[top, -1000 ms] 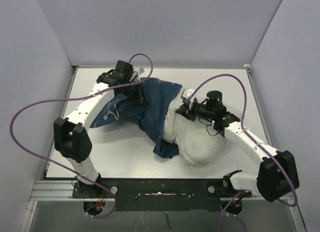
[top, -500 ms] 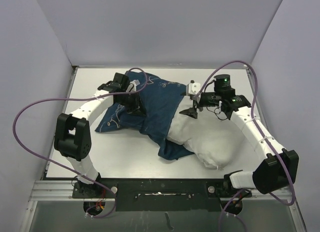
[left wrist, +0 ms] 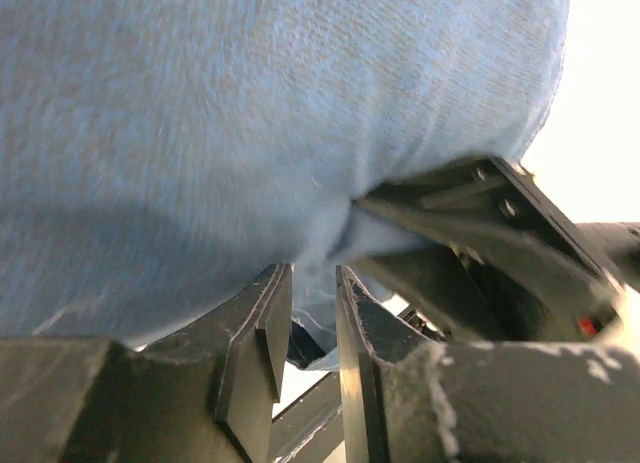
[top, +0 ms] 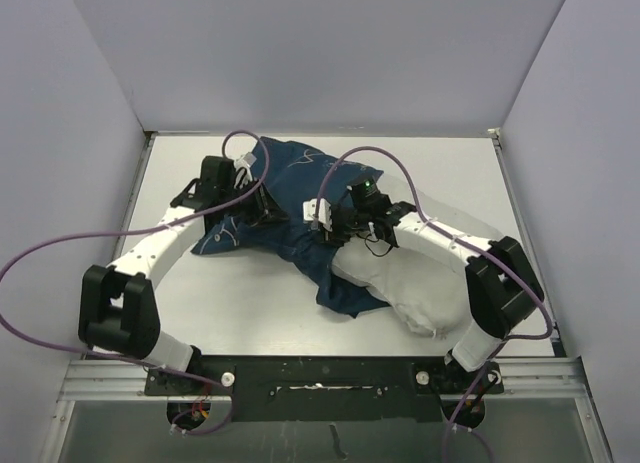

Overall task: Put the pillow into the pillowcase
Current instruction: Stuff the pillow into the pillowcase.

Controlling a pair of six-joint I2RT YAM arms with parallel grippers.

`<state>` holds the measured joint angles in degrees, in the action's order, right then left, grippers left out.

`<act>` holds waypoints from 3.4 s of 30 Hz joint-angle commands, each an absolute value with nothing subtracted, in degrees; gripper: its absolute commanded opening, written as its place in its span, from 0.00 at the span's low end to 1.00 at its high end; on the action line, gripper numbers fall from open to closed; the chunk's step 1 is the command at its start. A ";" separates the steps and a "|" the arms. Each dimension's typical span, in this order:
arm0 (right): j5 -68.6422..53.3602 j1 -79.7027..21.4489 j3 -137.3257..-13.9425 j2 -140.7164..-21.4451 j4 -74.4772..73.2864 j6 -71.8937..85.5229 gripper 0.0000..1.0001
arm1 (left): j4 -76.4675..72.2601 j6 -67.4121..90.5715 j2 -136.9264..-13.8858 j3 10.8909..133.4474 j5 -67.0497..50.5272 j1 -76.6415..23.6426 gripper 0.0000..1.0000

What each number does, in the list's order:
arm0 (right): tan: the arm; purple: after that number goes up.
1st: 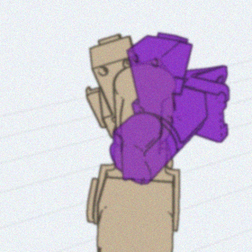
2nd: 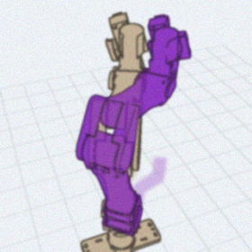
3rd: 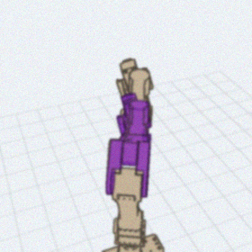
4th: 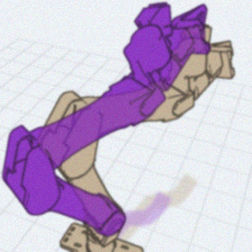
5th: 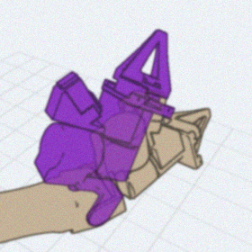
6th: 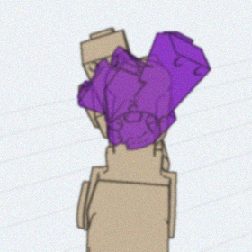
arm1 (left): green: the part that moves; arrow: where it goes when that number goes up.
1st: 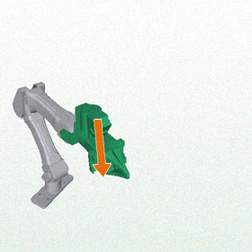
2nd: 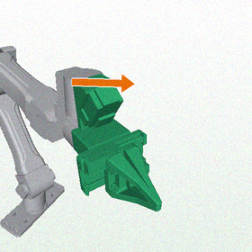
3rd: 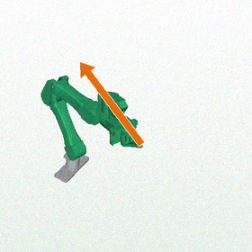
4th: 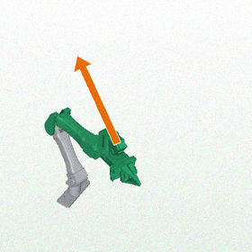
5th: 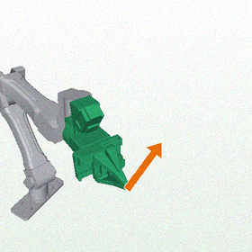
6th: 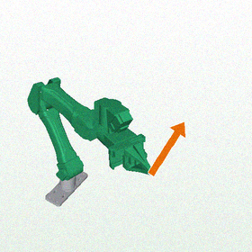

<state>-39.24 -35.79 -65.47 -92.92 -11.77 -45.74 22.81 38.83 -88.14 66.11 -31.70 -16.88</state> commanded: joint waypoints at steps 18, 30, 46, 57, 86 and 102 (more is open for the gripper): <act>-28.75 -27.44 -64.40 -93.02 -9.09 -44.09 0.00 | -19.91 62.52 -81.06 40.10 -5.91 -18.99 0.60; -29.27 -27.07 -62.78 -90.68 -10.06 -44.00 0.00 | -31.48 63.45 -97.44 49.11 -9.96 -14.84 0.33; -19.24 -26.50 -66.69 -97.37 -7.75 -44.58 0.00 | 6.43 49.66 -76.08 58.46 -13.05 -15.43 0.00; -20.78 -28.33 -70.83 -100.28 -8.80 -42.45 0.00 | -8.77 65.00 -86.88 51.48 -21.25 -26.91 0.00; -25.49 -25.83 -69.65 -96.50 -12.39 -42.84 0.00 | -26.82 75.33 -90.28 38.51 -6.44 -24.97 0.29; -25.94 -25.75 -68.91 -95.71 -12.53 -42.90 0.00 | -27.10 75.23 -73.48 27.32 -6.83 -25.38 0.35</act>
<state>-25.36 -25.91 -68.99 -98.24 -12.12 -43.05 -24.97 72.88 -81.49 31.11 -8.12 -25.04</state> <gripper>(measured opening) 0.053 0.176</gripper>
